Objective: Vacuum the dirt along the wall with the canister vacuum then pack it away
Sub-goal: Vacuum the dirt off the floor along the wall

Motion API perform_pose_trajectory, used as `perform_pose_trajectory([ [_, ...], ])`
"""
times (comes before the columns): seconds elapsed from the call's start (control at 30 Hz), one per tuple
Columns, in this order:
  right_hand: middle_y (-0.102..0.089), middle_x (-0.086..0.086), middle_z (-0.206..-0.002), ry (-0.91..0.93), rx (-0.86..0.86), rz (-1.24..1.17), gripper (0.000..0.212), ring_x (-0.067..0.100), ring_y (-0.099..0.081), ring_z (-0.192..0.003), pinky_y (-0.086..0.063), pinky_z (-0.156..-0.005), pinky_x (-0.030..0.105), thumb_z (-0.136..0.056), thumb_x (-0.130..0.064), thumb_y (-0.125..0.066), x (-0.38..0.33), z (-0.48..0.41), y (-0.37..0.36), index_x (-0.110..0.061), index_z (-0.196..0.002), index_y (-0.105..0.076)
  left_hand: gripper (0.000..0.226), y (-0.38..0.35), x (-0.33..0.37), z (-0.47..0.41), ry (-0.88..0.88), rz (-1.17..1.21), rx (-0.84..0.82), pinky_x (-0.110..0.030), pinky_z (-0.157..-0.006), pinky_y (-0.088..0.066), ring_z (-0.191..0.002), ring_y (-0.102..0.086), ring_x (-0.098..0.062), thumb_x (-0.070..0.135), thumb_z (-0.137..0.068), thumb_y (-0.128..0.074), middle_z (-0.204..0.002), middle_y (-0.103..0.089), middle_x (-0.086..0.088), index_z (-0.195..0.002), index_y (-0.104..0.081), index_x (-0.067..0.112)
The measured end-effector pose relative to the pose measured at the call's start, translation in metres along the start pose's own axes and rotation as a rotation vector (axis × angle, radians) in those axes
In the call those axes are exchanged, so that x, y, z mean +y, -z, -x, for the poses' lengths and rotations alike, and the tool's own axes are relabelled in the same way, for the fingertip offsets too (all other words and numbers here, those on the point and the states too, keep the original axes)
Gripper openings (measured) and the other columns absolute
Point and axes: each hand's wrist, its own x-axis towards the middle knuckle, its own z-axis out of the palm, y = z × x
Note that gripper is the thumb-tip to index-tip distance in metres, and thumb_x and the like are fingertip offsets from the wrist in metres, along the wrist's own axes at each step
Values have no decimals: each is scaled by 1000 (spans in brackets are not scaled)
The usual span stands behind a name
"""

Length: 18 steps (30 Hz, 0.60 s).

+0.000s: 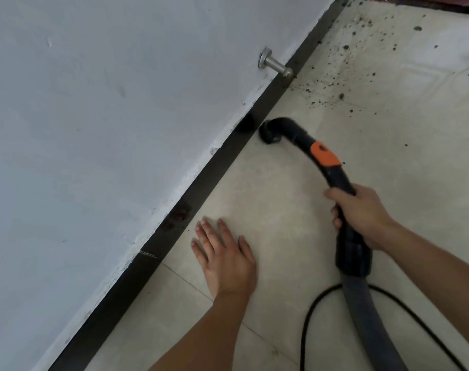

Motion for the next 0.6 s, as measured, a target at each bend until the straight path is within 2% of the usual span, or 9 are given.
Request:
perform_pose_trajectory([
  [0.2,-53,10,-58,-24,1,-31,15,20,-46,-38,-45,-42,29,-89,-19,-65,-12,-17,-5,-8,-93,-56,69,4,0,1,7,11,-36,-48,-120,7,-148,12,-31,45,-95,-5,-161,4,-18,-154,-12,11],
  [0.33,-54,11,-53,-12,-92,22,11,22,-47,-41,-44,-45,32,-89,-15,-64,8,20,-19,-8,-87,-56,68,6,1,1,11,21,-47,-48,-120,8,-148,14,-31,45,-96,-6,-161,6,-18,-154,-9,11],
  [0.43,-54,12,-54,-19,-79,57,14,24,-49,-44,-45,-47,34,-89,-14,-64,23,48,-3,-3,-89,-57,69,9,0,2,16,17,-56,-48,-120,9,-148,14,-31,46,-95,-5,-160,7,-18,-154,-9,11],
  [0.6,-56,11,-51,9,-101,187,12,23,-50,-41,-44,-42,31,-91,-10,-65,45,93,8,-3,-85,-57,66,10,1,1,25,17,-72,-47,-119,10,-147,16,-30,44,-97,-6,-160,11,-18,-154,-5,11],
])
